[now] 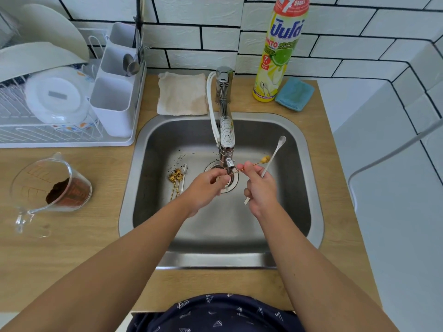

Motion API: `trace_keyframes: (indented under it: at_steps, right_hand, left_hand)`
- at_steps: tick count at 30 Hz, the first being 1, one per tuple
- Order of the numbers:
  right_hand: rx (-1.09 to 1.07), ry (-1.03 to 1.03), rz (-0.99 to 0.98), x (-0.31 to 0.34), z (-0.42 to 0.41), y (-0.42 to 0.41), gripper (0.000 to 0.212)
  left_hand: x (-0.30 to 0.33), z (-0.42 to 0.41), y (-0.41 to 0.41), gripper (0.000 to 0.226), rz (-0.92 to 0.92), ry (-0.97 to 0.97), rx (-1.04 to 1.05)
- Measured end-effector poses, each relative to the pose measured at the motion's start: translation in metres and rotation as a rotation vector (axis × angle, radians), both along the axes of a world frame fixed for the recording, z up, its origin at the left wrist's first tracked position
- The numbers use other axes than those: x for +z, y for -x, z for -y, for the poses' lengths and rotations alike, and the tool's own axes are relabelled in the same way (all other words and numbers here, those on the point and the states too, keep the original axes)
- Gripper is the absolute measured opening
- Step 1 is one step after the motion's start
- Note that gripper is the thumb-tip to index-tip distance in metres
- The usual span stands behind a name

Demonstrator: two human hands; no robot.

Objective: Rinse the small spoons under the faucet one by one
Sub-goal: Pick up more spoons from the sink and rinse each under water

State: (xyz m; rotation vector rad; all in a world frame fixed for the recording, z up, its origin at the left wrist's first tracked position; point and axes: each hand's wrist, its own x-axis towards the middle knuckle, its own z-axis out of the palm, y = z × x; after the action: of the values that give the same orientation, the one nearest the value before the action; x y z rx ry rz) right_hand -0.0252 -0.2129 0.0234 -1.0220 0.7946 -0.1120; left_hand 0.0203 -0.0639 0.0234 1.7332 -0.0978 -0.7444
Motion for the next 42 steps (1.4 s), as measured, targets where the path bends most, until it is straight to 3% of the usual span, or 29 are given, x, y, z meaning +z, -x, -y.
trace_keyframes:
  at_steps: [3, 5, 10, 14, 20, 23, 26, 28, 32, 38, 42]
  right_hand:
    - [-0.002, 0.007, -0.025, -0.002, -0.002, 0.0, 0.015]
    - [-0.011, -0.018, -0.039, -0.002, -0.006, -0.001, 0.01]
    - [-0.063, -0.029, -0.059, -0.002, -0.001, -0.003, 0.009]
    - [-0.034, -0.026, -0.083, -0.003, -0.003, -0.002, 0.015]
    - [0.024, -0.078, -0.101, -0.003, -0.01, 0.003, 0.011]
    - [-0.01, -0.089, -0.098, 0.001, -0.011, 0.001, 0.011]
    - [-0.046, -0.114, -0.063, 0.004, -0.005, -0.001, 0.011]
    - [-0.026, -0.098, -0.042, 0.005, -0.001, -0.002, 0.011]
    - [0.042, -0.045, -0.033, 0.004, -0.005, -0.004, 0.013]
    - [-0.021, -0.049, -0.04, -0.002, 0.001, -0.005, 0.011]
    - [0.069, -0.083, -0.011, -0.003, -0.002, -0.003, 0.011]
  left_hand:
    - [-0.002, 0.0, 0.0, 0.025, 0.18, -0.189, -0.084]
    - [-0.003, 0.005, 0.001, 0.03, 0.195, -0.246, -0.03]
    - [-0.002, 0.011, 0.007, 0.036, 0.037, -0.069, -0.076]
    - [-0.004, 0.006, 0.006, 0.034, 0.116, -0.17, -0.106]
    - [-0.002, 0.003, 0.001, 0.049, -0.033, -0.082, 0.093]
    - [-0.004, 0.007, 0.004, 0.033, -0.086, 0.026, 0.05]
    - [-0.004, 0.006, 0.003, 0.023, -0.256, 0.182, 0.009]
    - [-0.002, 0.007, 0.002, 0.028, -0.281, 0.145, 0.042]
    - [-0.002, 0.012, 0.001, 0.048, -0.145, -0.083, 0.12]
    - [-0.003, 0.001, 0.003, 0.027, -0.348, 0.167, -0.037]
    - [0.001, 0.006, 0.005, 0.046, -0.404, 0.023, 0.099]
